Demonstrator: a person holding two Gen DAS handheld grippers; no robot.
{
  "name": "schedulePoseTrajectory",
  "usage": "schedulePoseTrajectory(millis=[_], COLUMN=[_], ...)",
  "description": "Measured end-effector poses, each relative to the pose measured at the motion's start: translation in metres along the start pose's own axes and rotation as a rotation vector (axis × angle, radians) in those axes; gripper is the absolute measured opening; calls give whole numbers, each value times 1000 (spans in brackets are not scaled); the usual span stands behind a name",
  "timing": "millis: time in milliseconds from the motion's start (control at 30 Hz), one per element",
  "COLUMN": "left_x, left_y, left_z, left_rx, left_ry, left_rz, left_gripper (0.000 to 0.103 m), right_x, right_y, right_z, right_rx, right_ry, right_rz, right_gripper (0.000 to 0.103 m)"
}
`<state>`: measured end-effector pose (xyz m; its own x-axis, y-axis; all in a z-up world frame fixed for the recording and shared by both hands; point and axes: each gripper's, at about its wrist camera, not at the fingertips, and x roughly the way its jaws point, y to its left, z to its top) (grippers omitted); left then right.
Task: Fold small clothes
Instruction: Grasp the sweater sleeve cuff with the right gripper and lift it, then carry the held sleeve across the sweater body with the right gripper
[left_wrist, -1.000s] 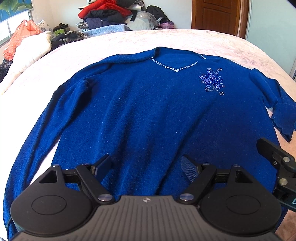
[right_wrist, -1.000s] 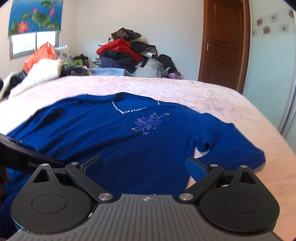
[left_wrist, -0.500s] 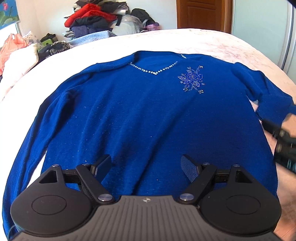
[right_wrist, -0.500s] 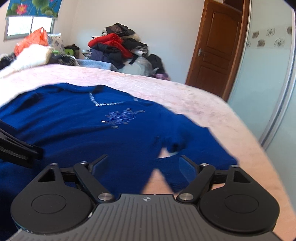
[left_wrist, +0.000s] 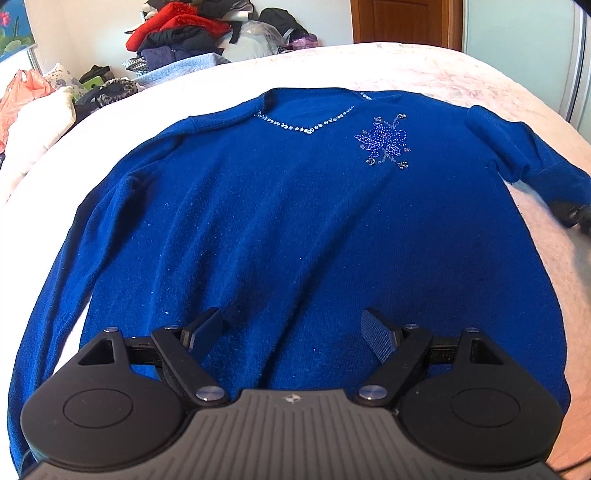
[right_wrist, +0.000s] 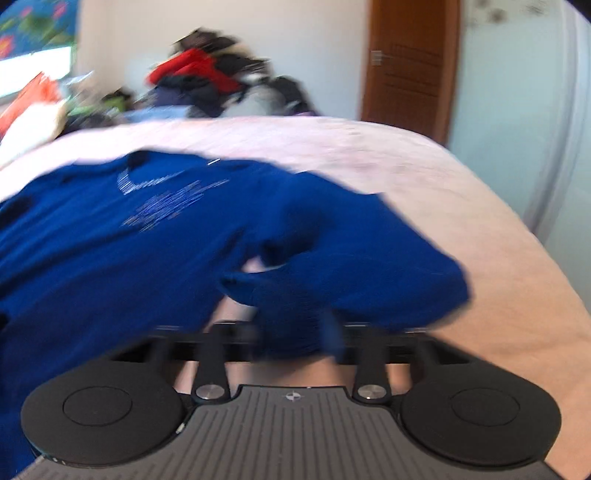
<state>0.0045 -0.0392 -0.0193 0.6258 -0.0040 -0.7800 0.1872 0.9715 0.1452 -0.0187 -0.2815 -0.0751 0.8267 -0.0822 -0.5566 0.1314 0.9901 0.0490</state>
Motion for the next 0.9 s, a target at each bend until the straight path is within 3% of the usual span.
schedulePoseTrajectory(millis=[67,267,467,533,733,900], left_x=[1,4,5,5,5,6], left_y=[0,-2,-2,-4,-4,-4], left_z=[0,1,1,1,1,1], left_rx=[1,5,5,13,16,19], left_ry=[4,8,13,12,12,11], left_rz=[2,5,8,12,16,18], left_gripper=[82,82,82,82,82,82], right_x=[-8,-42,-59,-52,-26,-35], right_y=[-31,-132,-221,-237,-254,-240], right_z=[2,-8,-43,-53,-67,-67], right_rx=[163,548,932,1000,1127,1115], right_ry=[-26,-137,-208,-200,-170,-228], right_rz=[42,-13,-26,-50,9,50], right_gripper=[5,6,8,8,20,50])
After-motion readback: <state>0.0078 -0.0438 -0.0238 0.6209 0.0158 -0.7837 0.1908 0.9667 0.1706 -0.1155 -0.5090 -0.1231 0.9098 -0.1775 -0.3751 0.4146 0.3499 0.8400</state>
